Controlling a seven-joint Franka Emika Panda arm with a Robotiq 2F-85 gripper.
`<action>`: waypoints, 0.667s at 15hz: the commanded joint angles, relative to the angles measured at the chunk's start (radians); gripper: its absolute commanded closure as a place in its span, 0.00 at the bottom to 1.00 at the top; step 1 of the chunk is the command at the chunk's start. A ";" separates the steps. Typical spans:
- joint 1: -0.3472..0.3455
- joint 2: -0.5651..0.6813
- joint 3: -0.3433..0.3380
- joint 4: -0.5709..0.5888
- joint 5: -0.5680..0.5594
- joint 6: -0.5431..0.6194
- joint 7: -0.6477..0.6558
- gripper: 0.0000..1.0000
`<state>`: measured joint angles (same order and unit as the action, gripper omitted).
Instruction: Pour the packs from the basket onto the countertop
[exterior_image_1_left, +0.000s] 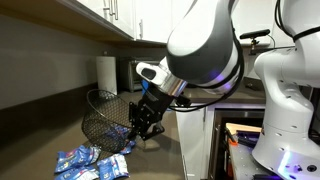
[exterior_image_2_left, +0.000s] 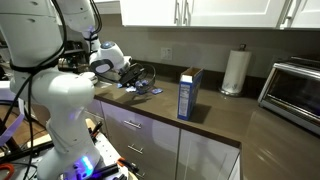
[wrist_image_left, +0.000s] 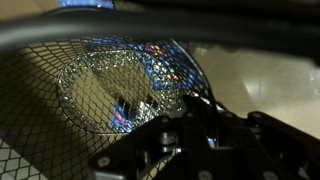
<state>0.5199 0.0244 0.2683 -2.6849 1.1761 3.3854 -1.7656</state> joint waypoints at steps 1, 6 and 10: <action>0.033 -0.008 0.014 -0.041 0.052 0.059 -0.083 0.97; 0.054 -0.069 -0.026 -0.050 0.158 0.078 -0.315 0.97; 0.041 -0.042 -0.035 -0.028 0.151 0.070 -0.314 0.94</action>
<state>0.5613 -0.0181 0.2328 -2.7125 1.3274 3.4551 -2.0797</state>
